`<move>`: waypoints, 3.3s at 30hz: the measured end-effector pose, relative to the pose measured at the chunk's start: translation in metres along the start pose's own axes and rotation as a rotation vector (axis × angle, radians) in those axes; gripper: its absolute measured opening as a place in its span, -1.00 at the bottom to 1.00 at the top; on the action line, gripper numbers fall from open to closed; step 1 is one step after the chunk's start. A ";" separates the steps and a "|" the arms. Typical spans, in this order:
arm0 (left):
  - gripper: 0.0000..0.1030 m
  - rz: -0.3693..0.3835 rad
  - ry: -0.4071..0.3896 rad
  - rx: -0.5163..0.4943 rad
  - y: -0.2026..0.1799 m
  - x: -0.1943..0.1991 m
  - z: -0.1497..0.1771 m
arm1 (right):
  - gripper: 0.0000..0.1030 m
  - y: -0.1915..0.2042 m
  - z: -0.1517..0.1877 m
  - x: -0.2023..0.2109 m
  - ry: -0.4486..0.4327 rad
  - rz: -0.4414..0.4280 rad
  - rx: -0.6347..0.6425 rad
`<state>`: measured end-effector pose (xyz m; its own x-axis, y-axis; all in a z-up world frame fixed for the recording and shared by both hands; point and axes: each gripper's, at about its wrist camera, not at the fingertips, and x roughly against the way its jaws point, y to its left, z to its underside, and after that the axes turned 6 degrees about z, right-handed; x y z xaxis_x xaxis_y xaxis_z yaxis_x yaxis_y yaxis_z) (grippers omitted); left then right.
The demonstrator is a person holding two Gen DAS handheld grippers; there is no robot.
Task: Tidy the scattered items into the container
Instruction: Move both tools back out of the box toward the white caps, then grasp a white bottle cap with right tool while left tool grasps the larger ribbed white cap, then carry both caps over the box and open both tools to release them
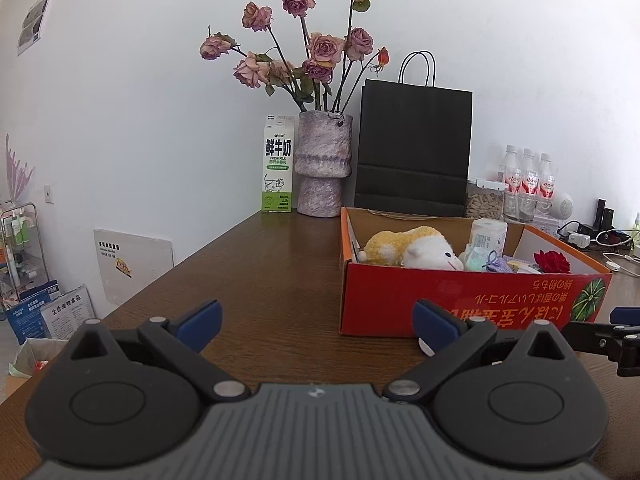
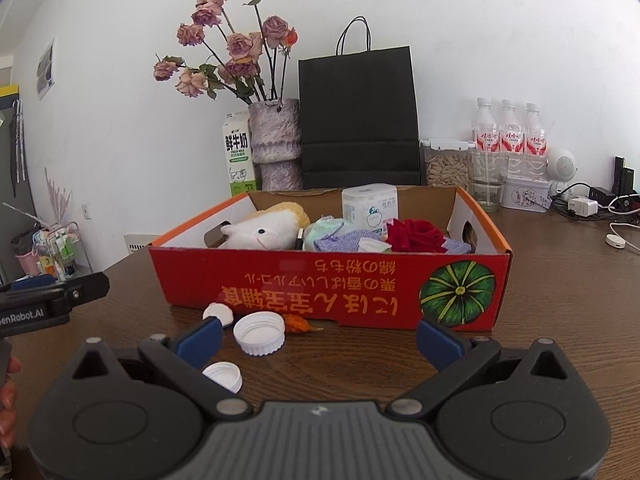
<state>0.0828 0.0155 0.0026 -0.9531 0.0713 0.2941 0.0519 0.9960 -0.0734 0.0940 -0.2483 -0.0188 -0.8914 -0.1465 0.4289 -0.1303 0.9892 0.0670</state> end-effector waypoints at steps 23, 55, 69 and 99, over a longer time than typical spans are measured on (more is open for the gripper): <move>1.00 0.037 0.128 0.007 0.018 -0.003 0.016 | -0.47 0.058 0.008 -0.033 0.192 -0.083 0.165; 1.00 0.179 0.235 -0.095 -0.087 -0.063 0.001 | -0.47 -0.059 -0.005 -0.017 0.041 0.088 0.002; 0.23 0.193 0.321 -0.086 -0.119 -0.097 0.005 | -0.47 -0.070 -0.007 -0.021 0.043 0.082 -0.039; -0.22 0.205 0.231 -0.026 -0.096 -0.057 -0.008 | -0.47 -0.064 -0.005 -0.015 0.002 0.092 -0.016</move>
<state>0.1345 -0.0833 0.0001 -0.8294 0.2783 0.4844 0.2464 0.9604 -0.1298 0.1177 -0.3098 -0.0244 -0.8986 -0.0549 0.4354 -0.0409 0.9983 0.0417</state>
